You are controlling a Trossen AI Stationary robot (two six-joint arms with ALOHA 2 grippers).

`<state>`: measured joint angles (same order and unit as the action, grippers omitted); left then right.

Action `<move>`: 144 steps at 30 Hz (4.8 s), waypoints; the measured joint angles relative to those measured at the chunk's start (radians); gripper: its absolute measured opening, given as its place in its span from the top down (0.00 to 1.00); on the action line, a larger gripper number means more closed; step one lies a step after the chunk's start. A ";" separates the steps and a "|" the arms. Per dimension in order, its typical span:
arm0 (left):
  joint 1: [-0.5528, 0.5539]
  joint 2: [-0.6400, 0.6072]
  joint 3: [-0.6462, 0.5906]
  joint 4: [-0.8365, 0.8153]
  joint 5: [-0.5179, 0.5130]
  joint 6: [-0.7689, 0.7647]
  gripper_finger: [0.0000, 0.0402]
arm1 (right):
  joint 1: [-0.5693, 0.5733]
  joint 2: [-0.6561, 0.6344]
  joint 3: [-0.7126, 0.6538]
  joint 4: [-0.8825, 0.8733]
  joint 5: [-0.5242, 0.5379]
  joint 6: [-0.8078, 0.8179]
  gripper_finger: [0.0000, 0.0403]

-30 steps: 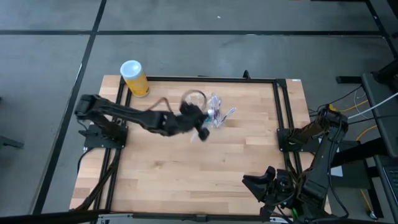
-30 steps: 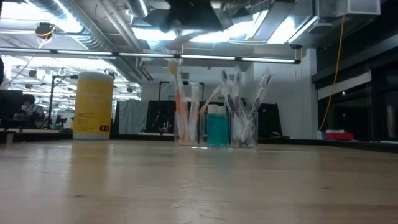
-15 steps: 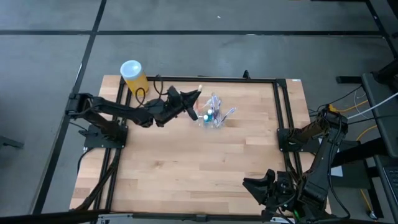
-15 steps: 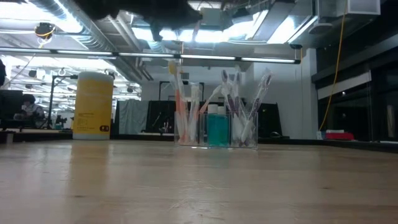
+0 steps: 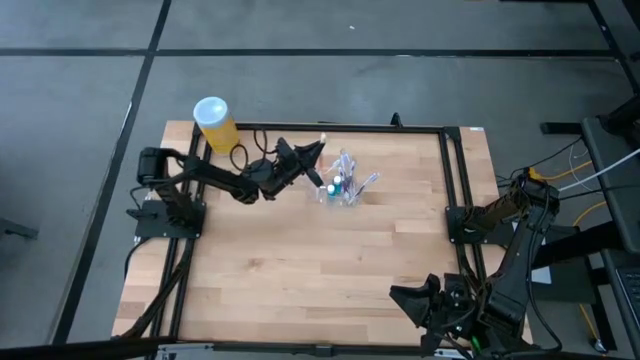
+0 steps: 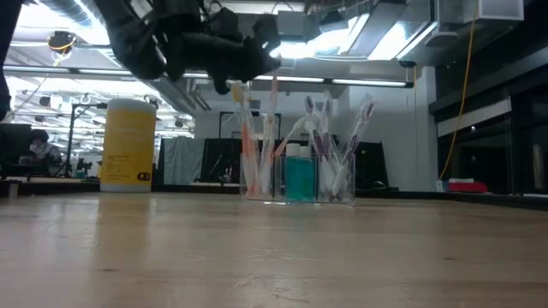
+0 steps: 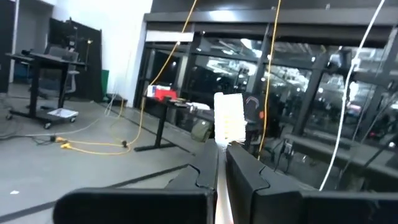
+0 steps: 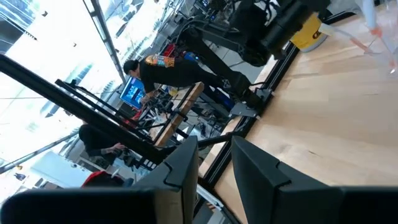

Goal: Pick & Place toothbrushing station
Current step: Put the orange toothbrush into the transparent organizer, then return to Home Position

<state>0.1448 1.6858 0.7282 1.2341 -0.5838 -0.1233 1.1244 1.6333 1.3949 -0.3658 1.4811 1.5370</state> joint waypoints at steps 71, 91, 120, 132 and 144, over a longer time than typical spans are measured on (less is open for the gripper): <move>-0.003 -0.002 -0.164 0.326 0.086 0.213 0.57 | -0.087 -0.002 0.000 -0.046 -0.101 0.047 0.75; 0.145 -0.937 0.184 -1.352 0.473 0.202 0.58 | -0.073 -0.600 -0.132 -0.760 -0.223 -0.374 0.75; 0.145 -1.212 -0.556 -0.815 0.377 -0.050 0.56 | 0.216 -1.241 -0.929 -0.434 -0.012 -0.354 0.75; 0.048 -1.204 -0.716 -0.672 0.450 0.053 0.56 | 0.215 -1.194 -0.940 -0.394 0.025 -0.447 0.75; 0.008 -1.266 -0.720 -0.749 0.494 0.139 0.56 | 0.215 -1.116 -0.940 -0.391 0.069 -0.466 0.75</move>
<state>0.1528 0.4193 0.0086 0.4849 -0.0896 0.0159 1.3392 0.5177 0.4549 -0.7570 1.5497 1.0709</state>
